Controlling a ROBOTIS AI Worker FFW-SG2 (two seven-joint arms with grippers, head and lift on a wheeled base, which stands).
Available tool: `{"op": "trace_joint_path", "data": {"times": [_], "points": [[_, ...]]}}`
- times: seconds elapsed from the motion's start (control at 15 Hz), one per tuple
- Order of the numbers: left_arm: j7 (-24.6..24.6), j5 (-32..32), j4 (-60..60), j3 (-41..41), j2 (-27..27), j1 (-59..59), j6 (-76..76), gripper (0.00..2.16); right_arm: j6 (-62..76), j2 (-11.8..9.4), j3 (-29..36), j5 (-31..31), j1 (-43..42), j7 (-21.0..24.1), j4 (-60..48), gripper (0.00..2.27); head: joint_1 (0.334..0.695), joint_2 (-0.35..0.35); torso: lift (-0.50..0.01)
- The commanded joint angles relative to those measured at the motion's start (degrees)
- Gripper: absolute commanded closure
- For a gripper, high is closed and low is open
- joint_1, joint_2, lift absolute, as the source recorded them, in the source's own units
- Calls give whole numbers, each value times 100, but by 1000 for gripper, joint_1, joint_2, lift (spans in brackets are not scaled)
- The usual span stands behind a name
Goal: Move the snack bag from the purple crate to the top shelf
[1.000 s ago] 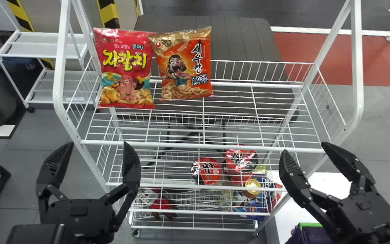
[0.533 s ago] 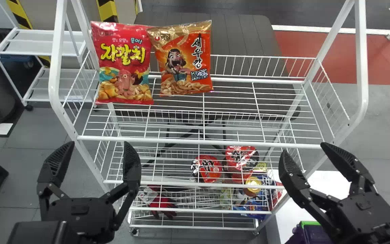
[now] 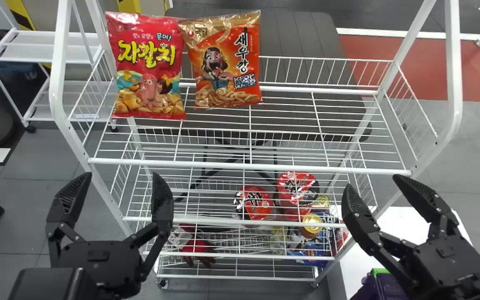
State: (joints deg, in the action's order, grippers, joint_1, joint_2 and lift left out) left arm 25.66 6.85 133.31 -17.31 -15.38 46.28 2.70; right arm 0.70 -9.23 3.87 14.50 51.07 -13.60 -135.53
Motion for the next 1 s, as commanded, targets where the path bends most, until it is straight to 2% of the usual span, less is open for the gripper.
{"op": "trace_joint_path", "data": {"times": [0.0,0.93], "points": [[0,0,-15,-18,0,-23,-3,147,-13,0,17,9,8,-11,0,178,695,-48,-65],[27,-9,-85,-18,9,-40,50,147,4,18,140,115,17,-55,26,178,695,-61,-121]]}}
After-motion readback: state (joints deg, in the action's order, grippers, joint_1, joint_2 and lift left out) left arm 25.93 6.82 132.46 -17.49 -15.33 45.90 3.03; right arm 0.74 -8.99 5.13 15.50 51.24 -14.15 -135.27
